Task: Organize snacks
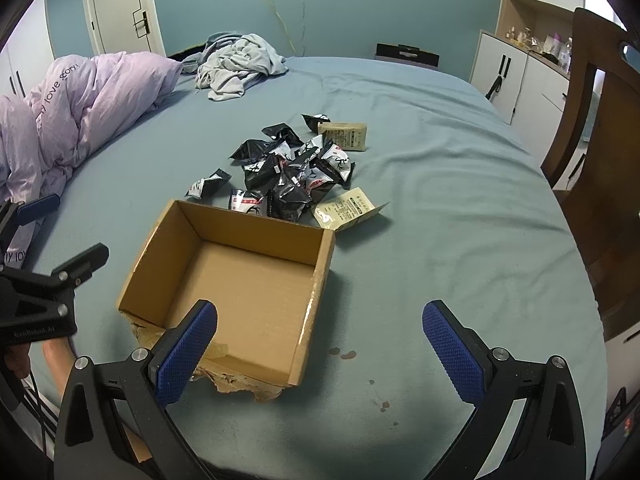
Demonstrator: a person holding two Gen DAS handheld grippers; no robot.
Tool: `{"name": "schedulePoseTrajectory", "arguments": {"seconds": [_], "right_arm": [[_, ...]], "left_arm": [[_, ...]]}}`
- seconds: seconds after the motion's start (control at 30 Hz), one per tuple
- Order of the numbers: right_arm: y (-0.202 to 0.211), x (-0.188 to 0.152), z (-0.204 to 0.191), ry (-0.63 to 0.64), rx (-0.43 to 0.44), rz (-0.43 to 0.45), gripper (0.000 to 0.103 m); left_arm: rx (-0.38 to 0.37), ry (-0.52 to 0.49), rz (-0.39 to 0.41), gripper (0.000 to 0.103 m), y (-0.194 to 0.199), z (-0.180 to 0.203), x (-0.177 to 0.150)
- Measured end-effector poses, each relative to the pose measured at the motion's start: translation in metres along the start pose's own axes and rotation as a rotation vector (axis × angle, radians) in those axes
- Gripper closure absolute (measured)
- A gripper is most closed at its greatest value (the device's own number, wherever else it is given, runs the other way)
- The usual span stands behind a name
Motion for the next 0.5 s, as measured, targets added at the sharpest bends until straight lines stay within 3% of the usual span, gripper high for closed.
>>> {"name": "schedulePoseTrajectory", "arguments": {"seconds": [0.2,0.5], "right_arm": [[-0.001,0.001,-0.001,-0.007,0.008,-0.006,0.000],[-0.006,0.009,0.009,-0.074,0.042,-0.010,0.000]], "left_arm": [[-0.091,-0.011,-0.038,0.000,-0.004,0.011,0.000],[-0.107,0.020,-0.058,0.000,-0.017,0.010,0.007]]}}
Point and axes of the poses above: each gripper's, at about its wrist camera, not at the fingertips, and y roughly against the way its jaws point, z to its right, x to its top, the point moved 4 cm from there along -y, roughly the way its jaws point, and after that the axes turned 12 degrees about -y, right-handed, at the moved point
